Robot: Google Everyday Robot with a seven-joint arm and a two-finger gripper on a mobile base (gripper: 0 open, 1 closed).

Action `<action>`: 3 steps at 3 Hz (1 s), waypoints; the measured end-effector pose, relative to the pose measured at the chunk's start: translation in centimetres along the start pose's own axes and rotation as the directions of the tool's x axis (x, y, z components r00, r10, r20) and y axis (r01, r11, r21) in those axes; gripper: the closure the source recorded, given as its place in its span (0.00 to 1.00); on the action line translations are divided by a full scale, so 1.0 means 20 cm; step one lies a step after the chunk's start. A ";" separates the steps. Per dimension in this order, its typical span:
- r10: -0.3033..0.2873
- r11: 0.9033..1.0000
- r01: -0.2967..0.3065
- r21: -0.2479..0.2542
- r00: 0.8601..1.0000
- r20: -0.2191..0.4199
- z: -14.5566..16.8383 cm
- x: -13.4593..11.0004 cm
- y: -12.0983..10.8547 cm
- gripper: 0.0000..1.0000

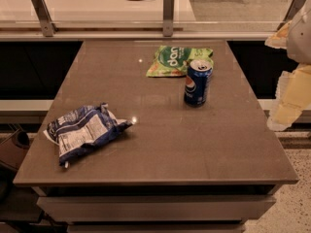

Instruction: Pick blue chip bag

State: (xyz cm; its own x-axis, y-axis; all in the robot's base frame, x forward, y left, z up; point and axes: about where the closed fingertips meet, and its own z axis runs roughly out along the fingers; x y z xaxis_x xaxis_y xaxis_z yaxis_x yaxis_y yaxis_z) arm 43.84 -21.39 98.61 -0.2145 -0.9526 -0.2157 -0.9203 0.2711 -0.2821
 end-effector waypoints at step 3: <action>-0.009 1.000 0.012 -0.021 0.994 0.110 0.07 -0.13 0.00 0.00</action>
Offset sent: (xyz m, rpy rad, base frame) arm 0.0110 0.0113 -0.0115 0.0459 0.0307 -0.0035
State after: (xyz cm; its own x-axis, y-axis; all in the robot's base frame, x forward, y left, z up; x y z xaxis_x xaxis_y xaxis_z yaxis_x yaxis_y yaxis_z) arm 44.78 -18.69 97.95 -0.1684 -0.9341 -0.3147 -0.9293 0.2569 -0.2653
